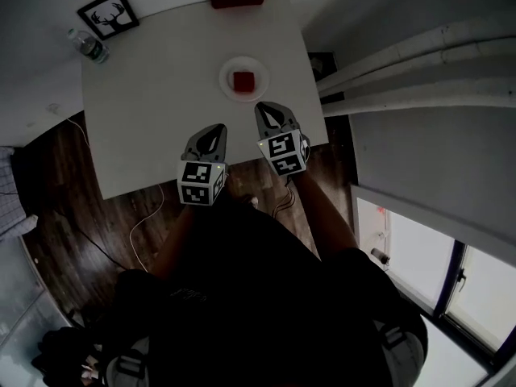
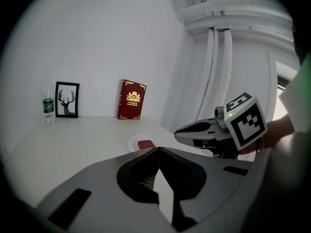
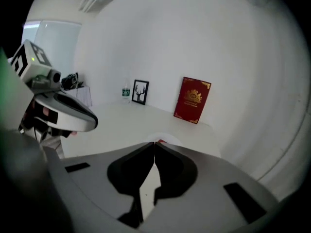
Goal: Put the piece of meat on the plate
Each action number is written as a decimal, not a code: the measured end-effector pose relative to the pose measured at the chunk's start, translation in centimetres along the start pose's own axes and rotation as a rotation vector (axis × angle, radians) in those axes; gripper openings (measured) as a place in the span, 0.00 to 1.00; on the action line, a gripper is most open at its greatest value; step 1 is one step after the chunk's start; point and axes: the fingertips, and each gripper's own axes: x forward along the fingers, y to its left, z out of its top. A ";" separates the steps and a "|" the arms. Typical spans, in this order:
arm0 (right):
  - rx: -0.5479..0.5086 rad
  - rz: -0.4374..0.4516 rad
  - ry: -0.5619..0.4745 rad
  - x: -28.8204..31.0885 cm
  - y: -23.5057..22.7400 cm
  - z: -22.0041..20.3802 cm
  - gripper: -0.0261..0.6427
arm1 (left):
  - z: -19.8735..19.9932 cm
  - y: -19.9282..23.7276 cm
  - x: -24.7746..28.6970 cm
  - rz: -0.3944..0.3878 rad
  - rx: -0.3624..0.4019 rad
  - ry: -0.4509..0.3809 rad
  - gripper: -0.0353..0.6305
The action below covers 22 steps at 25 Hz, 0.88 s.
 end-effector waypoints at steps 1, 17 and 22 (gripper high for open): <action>0.034 -0.010 -0.027 -0.5 0.1 0.4 0.08 | 0.4 -0.2 0.0 0.005 0.001 -0.016 0.06; 0.131 -0.085 -0.318 -11.0 2.8 5.0 0.07 | 2.6 -4.5 -5.5 0.066 0.047 -0.140 0.06; 0.196 -0.110 -0.364 -14.8 4.6 3.1 0.07 | -0.2 -6.2 -8.7 0.104 0.049 -0.100 0.06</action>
